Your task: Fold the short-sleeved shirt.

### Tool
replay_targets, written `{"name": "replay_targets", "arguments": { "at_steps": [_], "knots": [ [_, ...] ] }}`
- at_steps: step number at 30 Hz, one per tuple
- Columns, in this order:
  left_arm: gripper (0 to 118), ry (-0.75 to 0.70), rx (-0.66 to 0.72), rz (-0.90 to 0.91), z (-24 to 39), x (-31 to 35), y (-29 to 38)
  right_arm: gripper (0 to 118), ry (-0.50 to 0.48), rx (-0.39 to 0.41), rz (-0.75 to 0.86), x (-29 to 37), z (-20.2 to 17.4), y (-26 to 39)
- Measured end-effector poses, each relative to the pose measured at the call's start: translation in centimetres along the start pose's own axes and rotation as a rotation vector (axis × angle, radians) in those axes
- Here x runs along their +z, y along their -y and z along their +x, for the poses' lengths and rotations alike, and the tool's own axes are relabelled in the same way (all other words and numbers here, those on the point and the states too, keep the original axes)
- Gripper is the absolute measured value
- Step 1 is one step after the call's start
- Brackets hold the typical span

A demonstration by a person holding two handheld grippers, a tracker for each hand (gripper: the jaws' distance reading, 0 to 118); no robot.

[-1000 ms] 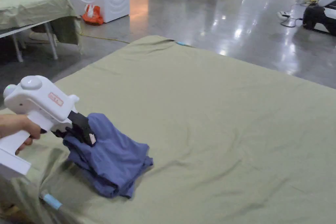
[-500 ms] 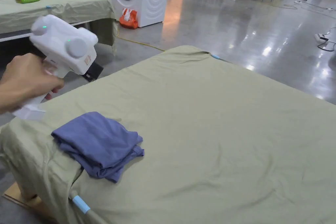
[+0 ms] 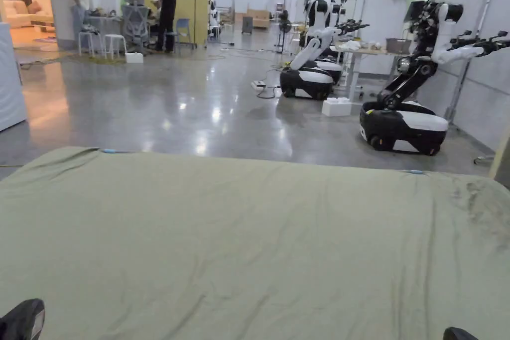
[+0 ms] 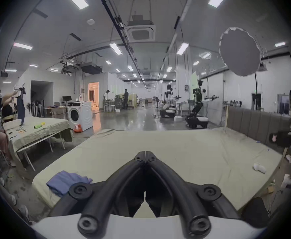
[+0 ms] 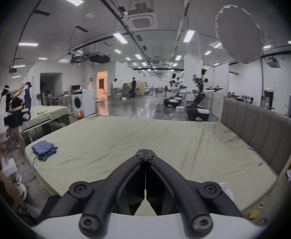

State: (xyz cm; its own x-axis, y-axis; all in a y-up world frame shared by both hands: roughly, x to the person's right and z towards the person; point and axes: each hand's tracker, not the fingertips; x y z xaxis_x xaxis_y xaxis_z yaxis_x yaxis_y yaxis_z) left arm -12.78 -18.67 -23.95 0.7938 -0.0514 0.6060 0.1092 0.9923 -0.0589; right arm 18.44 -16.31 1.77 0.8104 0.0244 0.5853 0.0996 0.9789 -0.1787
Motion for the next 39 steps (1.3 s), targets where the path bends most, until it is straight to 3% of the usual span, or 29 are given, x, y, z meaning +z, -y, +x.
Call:
{"name": "replay_targets", "arguments": {
  "at_steps": [4,6,24,39],
  "knots": [
    [0,0.017,0.02,-0.001,1.0,-0.5,-0.1,2,0.072,0.001,-0.002,0.3,1.3,0.3],
    [0,-0.004,-0.04,-0.007,1.1,-1.1,0.4,2,0.051,-0.018,-0.005,-0.1,2.0,0.8],
    [0,0.029,-0.052,-0.026,2.4,-1.6,-0.3,2,0.073,-0.02,0.012,-1.0,1.3,0.8],
    [0,-0.016,-0.046,0.156,2.4,0.7,-0.8,2,0.139,0.006,0.13,0.4,0.9,0.7]
  ]
}}
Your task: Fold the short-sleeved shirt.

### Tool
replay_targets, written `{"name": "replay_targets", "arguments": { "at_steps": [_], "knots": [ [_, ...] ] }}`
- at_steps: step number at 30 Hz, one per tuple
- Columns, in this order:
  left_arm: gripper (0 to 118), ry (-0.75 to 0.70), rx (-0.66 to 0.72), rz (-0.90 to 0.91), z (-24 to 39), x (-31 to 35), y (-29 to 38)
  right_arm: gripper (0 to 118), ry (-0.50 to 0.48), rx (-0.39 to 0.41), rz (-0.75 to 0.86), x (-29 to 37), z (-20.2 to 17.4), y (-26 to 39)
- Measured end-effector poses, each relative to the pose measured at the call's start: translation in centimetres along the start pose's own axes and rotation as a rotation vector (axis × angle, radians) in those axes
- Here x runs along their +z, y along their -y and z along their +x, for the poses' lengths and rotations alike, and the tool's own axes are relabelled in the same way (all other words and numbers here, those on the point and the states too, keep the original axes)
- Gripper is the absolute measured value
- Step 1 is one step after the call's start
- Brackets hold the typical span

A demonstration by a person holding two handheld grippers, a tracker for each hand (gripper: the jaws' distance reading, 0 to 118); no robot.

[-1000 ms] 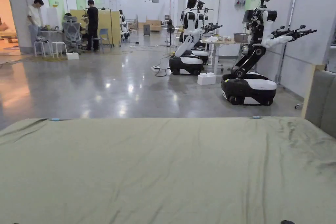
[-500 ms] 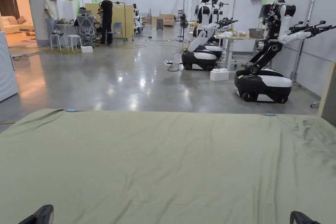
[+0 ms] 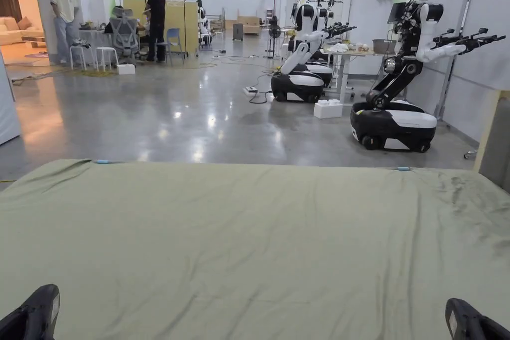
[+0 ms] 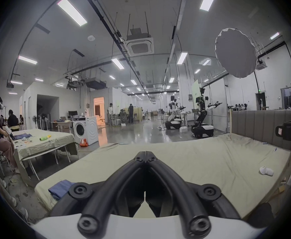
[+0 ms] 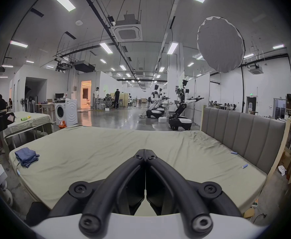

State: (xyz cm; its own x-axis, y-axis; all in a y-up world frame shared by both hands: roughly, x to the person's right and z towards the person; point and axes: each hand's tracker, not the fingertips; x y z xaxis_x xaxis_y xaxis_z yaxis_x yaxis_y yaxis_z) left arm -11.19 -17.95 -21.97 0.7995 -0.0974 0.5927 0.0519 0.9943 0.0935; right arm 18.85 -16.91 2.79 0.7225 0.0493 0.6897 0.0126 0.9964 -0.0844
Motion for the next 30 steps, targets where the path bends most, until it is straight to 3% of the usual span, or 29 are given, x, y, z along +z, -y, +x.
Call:
{"name": "replay_targets", "arguments": {
  "at_steps": [30],
  "knots": [
    [0,-0.013,-0.02,-0.019,0.1,-1.7,-0.2,2,0.026,0.01,0.011,-1.2,0.4,-0.8]
  ]
}}
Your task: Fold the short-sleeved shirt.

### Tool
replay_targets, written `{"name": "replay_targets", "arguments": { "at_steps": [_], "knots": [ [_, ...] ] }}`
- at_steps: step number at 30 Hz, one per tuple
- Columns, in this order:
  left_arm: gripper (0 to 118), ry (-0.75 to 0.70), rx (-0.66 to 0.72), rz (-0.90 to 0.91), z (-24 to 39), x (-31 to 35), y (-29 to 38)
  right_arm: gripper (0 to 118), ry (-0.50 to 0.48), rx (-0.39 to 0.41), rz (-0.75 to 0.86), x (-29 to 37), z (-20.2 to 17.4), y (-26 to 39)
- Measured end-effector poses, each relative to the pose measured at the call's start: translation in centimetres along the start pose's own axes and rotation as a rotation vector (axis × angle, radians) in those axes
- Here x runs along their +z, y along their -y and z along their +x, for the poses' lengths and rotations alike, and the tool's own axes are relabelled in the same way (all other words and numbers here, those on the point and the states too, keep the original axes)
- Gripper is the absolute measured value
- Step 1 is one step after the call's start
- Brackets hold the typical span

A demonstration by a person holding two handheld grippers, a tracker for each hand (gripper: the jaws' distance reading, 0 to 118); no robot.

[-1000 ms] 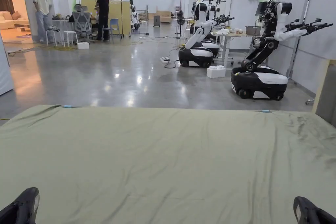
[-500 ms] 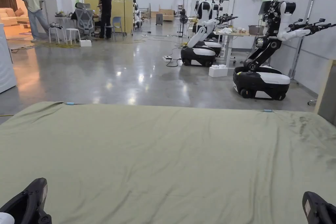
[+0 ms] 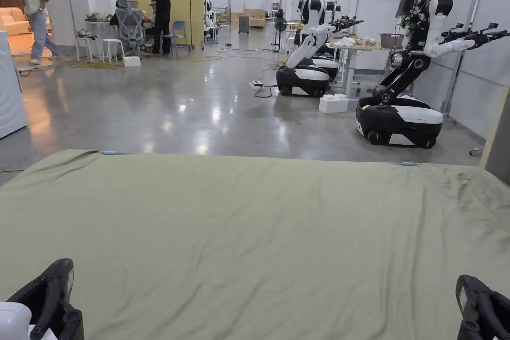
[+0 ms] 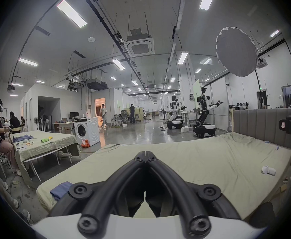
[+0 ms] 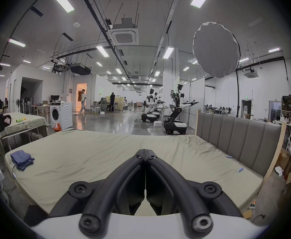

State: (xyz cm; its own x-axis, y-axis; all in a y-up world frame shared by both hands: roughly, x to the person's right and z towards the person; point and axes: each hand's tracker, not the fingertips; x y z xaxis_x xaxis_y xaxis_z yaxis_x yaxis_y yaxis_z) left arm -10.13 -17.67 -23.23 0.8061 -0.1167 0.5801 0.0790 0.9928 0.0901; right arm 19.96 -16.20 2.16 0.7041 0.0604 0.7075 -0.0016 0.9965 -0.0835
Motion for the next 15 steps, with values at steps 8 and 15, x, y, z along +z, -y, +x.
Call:
{"name": "replay_targets", "arguments": {
  "at_steps": [8,15],
  "knots": [
    [55,-0.022,-0.001,-0.006,0.0,-0.5,-0.3,53,0.034,0.021,0.001,-0.5,-0.4,-0.4],
    [118,0.004,0.022,0.097,-0.5,0.2,-0.8,118,0.078,0.02,0.024,-0.9,0.3,-0.1]
  ]
}}
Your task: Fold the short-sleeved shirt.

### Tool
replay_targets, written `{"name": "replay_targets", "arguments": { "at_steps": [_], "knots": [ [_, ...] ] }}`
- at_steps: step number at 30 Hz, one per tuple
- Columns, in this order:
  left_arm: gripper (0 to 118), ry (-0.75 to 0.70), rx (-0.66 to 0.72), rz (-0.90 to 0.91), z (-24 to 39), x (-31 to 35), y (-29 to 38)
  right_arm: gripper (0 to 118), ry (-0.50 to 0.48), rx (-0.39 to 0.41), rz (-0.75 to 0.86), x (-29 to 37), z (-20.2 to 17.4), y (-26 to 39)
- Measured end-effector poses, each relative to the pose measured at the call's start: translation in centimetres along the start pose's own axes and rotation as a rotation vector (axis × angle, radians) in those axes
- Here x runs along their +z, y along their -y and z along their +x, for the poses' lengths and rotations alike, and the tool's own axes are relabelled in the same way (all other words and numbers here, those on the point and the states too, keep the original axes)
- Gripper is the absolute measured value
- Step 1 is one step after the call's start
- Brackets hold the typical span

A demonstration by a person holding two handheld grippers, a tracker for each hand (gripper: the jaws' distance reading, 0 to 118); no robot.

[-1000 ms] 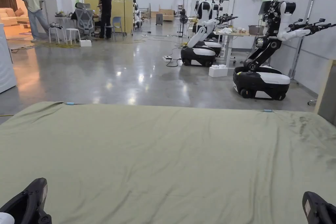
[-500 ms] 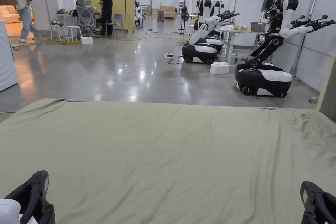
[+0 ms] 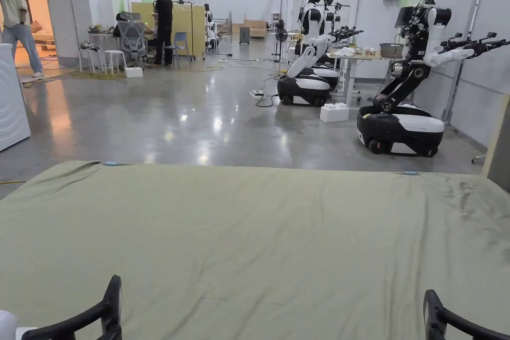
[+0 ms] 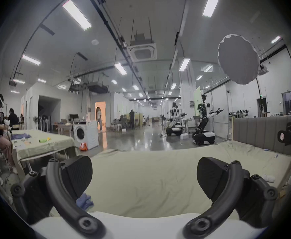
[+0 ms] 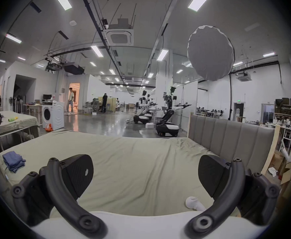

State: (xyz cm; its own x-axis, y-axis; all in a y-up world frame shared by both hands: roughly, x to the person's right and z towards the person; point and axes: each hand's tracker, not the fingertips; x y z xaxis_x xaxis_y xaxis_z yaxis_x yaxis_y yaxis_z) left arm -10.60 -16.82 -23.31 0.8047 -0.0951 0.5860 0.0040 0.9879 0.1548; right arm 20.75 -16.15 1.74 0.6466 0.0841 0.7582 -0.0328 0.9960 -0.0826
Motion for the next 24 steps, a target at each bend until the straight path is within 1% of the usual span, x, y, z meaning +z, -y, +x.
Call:
{"name": "replay_targets", "arguments": {
  "at_steps": [2,3,5,6,8,10,11,13,15,16,17,19,21,24],
  "knots": [
    [118,-0.023,-0.016,-0.021,0.5,-0.5,-0.4,118,0.0,-0.007,-0.003,-0.1,0.1,0.0],
    [118,0.002,-0.016,-0.044,0.3,-0.8,-0.5,118,-0.012,-0.003,-0.01,-0.2,0.2,0.0],
    [118,0.128,0.032,-0.098,-0.1,-1.1,-0.7,118,-0.015,-0.001,-0.023,-0.3,0.2,0.1],
    [118,0.189,0.078,-0.116,-0.4,-1.2,-0.7,118,-0.023,-0.006,-0.027,-0.3,0.2,0.2],
    [118,0.211,0.105,-0.13,-0.6,-1.1,-0.8,118,-0.025,-0.021,-0.024,-0.1,0.3,0.4],
    [118,0.229,0.159,-0.138,-0.7,-1.0,-1.0,118,-0.029,-0.027,-0.028,0.1,0.3,0.4],
    [118,0.222,0.162,-0.145,-0.5,-1.0,-1.1,118,-0.037,-0.027,-0.033,0.1,0.3,0.4],
    [118,0.146,0.128,-0.148,0.1,-1.3,-1.5,118,-0.086,-0.033,-0.042,0.1,0.4,0.5],
    [118,0.052,0.012,-0.14,1.5,-1.8,-1.7,118,-0.075,-0.032,-0.043,0.4,-0.2,-0.1],
    [118,0.008,-0.02,-0.135,2.1,-1.9,-1.8,118,-0.077,-0.031,-0.04,0.6,-0.3,-0.1],
    [118,-0.019,-0.02,-0.142,2.5,-2.2,-1.8,118,-0.077,-0.034,-0.033,0.8,-0.3,-0.2],
    [118,-0.008,0.02,-0.159,2.9,-2.5,-1.9,118,-0.075,-0.054,-0.022,1.0,-0.5,-0.7],
    [118,0.048,0.1,-0.196,2.8,-2.8,-2.0,118,-0.084,-0.07,-0.02,1.2,-0.4,-1.0],
    [118,0.08,0.201,-0.222,2.4,-3.1,-1.7,118,-0.085,-0.066,-0.021,1.3,-0.4,-1.4]
  ]
}}
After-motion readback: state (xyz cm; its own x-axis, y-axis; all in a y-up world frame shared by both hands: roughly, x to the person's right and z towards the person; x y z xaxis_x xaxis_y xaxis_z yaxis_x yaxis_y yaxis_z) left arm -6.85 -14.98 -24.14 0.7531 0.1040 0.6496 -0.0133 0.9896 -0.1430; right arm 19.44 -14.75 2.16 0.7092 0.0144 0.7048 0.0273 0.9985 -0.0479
